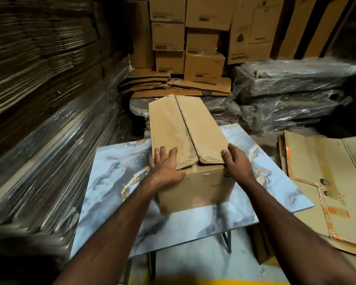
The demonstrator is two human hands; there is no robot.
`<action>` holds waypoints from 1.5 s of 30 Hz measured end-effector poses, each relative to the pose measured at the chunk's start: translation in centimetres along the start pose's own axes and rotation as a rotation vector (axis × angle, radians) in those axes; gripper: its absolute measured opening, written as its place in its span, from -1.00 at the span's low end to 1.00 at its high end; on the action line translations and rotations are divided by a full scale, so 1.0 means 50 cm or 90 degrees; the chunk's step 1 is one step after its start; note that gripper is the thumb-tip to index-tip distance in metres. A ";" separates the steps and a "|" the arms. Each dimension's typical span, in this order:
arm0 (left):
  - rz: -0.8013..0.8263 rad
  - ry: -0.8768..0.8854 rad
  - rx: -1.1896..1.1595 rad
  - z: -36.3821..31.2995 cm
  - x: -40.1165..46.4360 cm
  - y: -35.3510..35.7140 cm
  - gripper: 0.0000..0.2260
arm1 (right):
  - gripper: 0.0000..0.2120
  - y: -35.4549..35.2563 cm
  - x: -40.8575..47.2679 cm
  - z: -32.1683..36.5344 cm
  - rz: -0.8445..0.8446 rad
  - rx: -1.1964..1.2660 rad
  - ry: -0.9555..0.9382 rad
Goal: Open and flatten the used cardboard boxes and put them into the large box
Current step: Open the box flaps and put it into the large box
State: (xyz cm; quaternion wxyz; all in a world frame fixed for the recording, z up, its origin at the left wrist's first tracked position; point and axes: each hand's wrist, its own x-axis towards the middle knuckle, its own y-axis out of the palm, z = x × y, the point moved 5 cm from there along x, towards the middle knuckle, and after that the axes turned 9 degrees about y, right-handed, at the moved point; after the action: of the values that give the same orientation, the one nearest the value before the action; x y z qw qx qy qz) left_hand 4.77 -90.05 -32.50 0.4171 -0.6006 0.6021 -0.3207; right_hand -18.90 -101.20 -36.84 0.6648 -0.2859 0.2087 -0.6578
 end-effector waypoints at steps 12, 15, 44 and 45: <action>0.010 0.149 0.276 -0.108 0.096 0.081 -0.01 | -0.31 -0.006 -0.043 -0.054 -0.052 0.274 0.246; -0.001 0.148 0.267 -0.096 0.099 0.091 0.02 | 0.05 0.041 -0.060 -0.132 0.054 0.314 0.409; -0.483 -0.158 -0.604 0.211 -0.146 -0.019 -0.40 | -0.48 0.144 -0.129 0.215 0.205 0.495 0.199; -0.485 -0.147 -0.668 0.209 -0.145 -0.010 -0.50 | -0.47 0.128 -0.112 0.237 0.165 0.425 0.142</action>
State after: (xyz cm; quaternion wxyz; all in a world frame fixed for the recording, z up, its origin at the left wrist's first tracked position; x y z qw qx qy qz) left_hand 13.75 -81.73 -35.87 -0.0115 -0.9259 0.3751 -0.0434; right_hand -6.56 -94.59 -32.70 0.7725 0.0487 0.0886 -0.6269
